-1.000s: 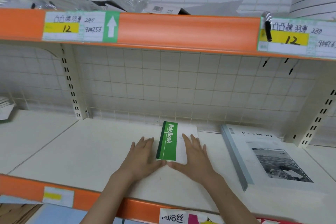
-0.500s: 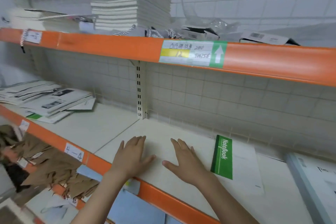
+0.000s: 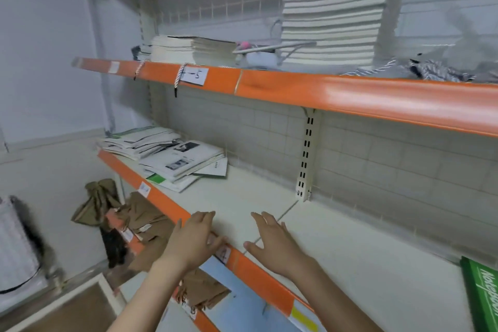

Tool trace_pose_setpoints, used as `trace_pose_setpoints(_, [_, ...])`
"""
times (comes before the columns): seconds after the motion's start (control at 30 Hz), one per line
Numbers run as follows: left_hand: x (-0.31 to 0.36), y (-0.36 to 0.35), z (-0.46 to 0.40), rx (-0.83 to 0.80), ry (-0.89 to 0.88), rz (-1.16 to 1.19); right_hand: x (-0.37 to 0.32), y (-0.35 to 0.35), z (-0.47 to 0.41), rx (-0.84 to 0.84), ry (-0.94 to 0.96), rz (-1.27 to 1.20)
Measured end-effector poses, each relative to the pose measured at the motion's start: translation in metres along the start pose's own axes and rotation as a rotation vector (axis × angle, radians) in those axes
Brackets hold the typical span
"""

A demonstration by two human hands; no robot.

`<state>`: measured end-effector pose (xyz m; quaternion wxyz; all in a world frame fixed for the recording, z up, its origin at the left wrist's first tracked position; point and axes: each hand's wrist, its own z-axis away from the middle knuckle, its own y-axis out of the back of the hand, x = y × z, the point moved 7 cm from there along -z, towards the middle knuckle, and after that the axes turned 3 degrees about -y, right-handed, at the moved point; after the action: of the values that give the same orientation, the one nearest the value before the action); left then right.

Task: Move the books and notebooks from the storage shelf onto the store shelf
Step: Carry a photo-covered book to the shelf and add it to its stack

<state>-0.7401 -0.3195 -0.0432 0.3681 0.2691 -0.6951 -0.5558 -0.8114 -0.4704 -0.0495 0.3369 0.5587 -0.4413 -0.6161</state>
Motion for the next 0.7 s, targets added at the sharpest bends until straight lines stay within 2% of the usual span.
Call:
trace_pose_setpoints(0.33, [-0.138, 0.047, -0.024, 0.066, 0.041, -0.114, -0.127, -0.035, -0.113, 0.023, 0.094, -0.061])
trace_pose_setpoints(0.47, [-0.167, 0.056, -0.026, 0.09, 0.056, -0.113, -0.161, -0.047, -0.131, 0.018, 0.147, -0.045])
trace_pose_setpoints(0.7, [-0.198, 0.066, -0.037, 0.102, 0.079, -0.081, -0.183, -0.052, -0.159, 0.029, 0.154, -0.029])
